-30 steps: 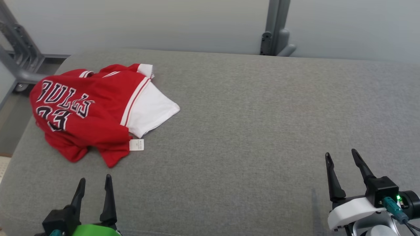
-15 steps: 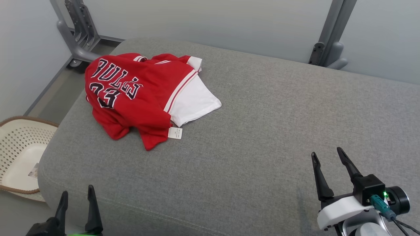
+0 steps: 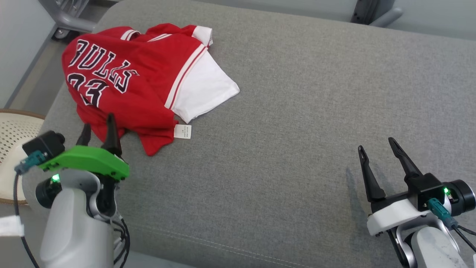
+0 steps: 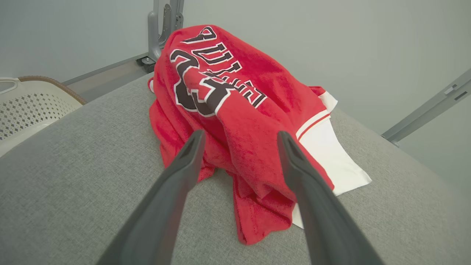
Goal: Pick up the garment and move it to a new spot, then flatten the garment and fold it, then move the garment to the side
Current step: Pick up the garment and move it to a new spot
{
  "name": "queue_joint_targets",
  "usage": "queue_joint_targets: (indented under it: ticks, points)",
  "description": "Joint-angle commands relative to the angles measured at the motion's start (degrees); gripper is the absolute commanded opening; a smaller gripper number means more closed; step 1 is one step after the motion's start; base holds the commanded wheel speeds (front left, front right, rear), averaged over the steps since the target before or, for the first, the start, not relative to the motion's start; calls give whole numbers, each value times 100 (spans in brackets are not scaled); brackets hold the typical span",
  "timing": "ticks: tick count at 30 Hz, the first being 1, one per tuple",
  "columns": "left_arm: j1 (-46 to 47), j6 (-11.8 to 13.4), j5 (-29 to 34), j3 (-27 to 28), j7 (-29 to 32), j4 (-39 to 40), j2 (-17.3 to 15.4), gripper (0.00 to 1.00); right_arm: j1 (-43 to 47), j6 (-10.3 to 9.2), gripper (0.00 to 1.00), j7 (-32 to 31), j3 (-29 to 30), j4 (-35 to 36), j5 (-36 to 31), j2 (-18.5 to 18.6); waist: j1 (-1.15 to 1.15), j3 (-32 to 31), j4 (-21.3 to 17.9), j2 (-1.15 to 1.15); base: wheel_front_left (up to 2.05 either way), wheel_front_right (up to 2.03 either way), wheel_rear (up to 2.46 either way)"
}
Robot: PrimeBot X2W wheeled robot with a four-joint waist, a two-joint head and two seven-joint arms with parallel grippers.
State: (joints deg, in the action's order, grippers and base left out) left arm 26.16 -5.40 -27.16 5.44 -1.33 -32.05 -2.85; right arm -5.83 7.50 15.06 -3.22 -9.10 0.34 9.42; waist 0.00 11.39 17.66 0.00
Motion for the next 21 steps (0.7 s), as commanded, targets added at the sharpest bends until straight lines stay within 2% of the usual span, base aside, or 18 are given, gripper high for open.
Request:
queue_joint_targets:
  ticks: [1, 5, 11, 12, 13, 14, 15, 21]
  points:
    - [206, 56, -104, 70, 72, -87, -25, 100, -115, -2, 100, 19, -33, 31, -14, 21, 0, 575, -272, 0, 0, 0, 0]
    - [805, 270, -194, 210, 225, -625, -212, 100, -249, -3, 100, 19, -84, 20, 17, 35, 0, 770, -445, 0, 0, 0, 0]
    - [1240, 319, -184, 237, 241, -1383, -451, 100, -394, -3, 100, 19, -80, -16, 42, -27, 0, 828, -664, 0, 0, 0, 0]
    - [1295, 289, -193, 234, 222, -1491, -462, 97, -404, -3, 100, 19, -76, -21, 48, -33, 0, 823, -681, 0, 0, 0, 0]
    - [1336, 277, -219, 238, 209, -1603, -476, 58, -408, -3, 100, 19, -75, -35, 53, -38, 0, 810, -696, 0, 0, 0, 0]
    - [1359, 260, -174, 218, 163, -1693, -538, 23, -406, -2, 100, 19, -84, -52, 56, -48, 0, 784, -718, 0, 0, 0, 0]
    - [1387, 259, -139, 212, 104, -1775, -590, 0, -401, -3, 100, 19, -81, -60, 60, -65, 0, 764, -738, 0, 0, 0, 0]
    - [1568, 310, 31, 151, -499, -1795, -724, 0, -229, -3, 100, 19, -28, -122, 70, -180, 0, 526, -777, 0, 0, 0, 0]
